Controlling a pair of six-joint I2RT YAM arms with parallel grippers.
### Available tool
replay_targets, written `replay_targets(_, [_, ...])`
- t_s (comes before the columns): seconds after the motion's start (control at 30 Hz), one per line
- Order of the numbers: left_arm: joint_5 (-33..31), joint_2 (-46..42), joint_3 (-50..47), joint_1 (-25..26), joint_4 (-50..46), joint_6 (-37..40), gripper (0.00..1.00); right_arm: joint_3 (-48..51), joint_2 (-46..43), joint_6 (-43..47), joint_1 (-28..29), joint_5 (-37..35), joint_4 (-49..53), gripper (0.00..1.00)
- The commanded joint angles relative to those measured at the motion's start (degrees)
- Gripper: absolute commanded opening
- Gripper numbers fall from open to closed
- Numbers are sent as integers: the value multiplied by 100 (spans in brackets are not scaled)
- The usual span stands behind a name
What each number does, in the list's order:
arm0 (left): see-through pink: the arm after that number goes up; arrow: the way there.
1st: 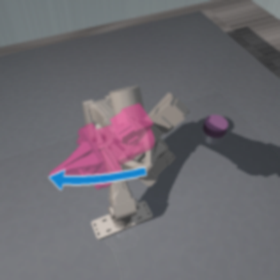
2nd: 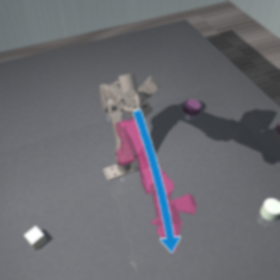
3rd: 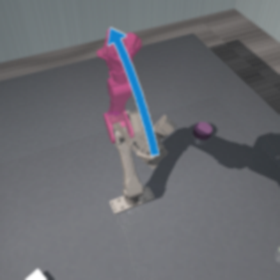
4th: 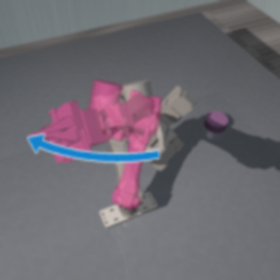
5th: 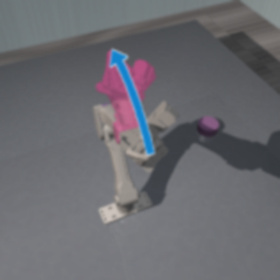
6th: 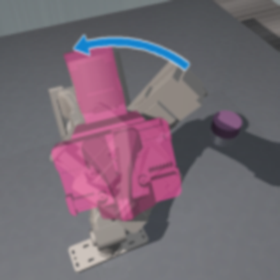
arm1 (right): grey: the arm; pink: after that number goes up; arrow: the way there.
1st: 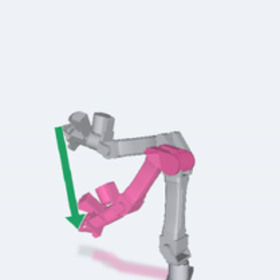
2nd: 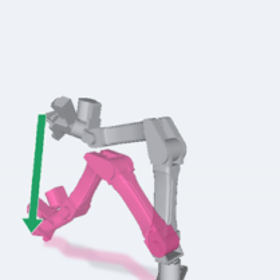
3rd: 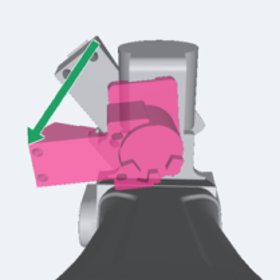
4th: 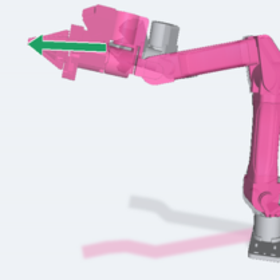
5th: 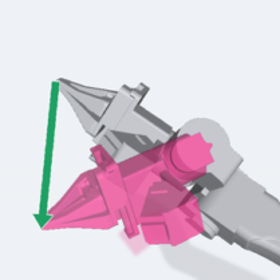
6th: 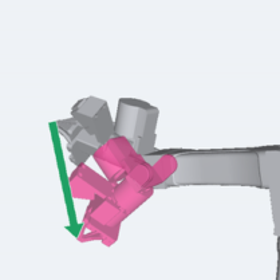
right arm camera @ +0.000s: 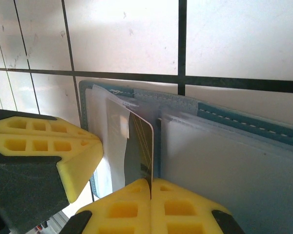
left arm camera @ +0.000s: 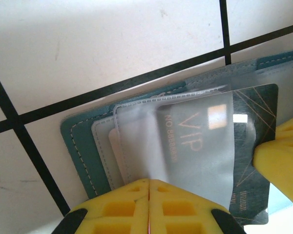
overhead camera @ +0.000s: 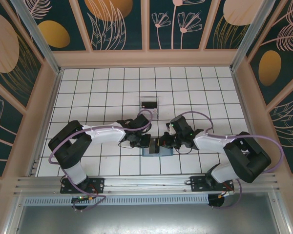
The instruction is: Take the credit cards out of the card holder
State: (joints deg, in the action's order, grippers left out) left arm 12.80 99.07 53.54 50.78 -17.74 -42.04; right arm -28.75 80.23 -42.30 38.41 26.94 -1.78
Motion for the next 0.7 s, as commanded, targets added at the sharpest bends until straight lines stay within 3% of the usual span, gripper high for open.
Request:
replay_targets(0.0, [-574, 210, -322, -36, -582, 60, 8, 89, -158, 155, -95, -92, 371, 1])
replay_targets(0.67, [-716, -381, -963, -570, -606, 278, 8, -399, -634, 357, -249, -272, 1140, 0])
